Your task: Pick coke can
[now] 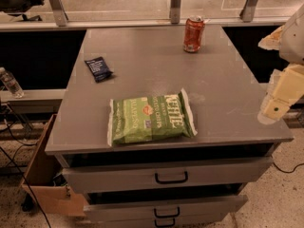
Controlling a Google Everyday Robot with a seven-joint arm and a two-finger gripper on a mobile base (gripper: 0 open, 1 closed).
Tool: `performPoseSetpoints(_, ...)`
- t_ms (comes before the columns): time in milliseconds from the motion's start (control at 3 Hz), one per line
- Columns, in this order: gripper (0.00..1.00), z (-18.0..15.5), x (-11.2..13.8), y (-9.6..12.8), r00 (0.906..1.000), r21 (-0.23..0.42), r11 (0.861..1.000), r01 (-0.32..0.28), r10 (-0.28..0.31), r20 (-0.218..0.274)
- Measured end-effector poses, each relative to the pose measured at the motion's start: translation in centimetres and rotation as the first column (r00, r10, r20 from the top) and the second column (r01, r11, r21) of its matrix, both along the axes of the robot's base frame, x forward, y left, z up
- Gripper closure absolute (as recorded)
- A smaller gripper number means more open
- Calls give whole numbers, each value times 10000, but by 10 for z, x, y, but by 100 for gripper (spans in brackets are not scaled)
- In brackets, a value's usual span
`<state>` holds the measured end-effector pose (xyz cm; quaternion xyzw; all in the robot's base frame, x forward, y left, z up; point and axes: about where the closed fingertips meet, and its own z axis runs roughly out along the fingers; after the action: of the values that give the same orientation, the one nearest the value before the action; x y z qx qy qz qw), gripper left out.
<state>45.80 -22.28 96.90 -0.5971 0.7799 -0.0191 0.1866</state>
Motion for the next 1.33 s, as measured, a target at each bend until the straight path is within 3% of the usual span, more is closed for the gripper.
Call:
performPoseSetpoints(333,0,-15,42,-11,9988,1116,9937,-10,-45,490)
performPoseSetpoints(667,0,-28,98,-12,9933,2418,9701,-192,-91,1153)
performPoseSetpoints(1000,0,-32,160,-5,9789,3764,9248,-556,-239,2031)
performPoseSetpoints(1333,0,-8,222,0,9489,4476,8894,-932,-568,3104)
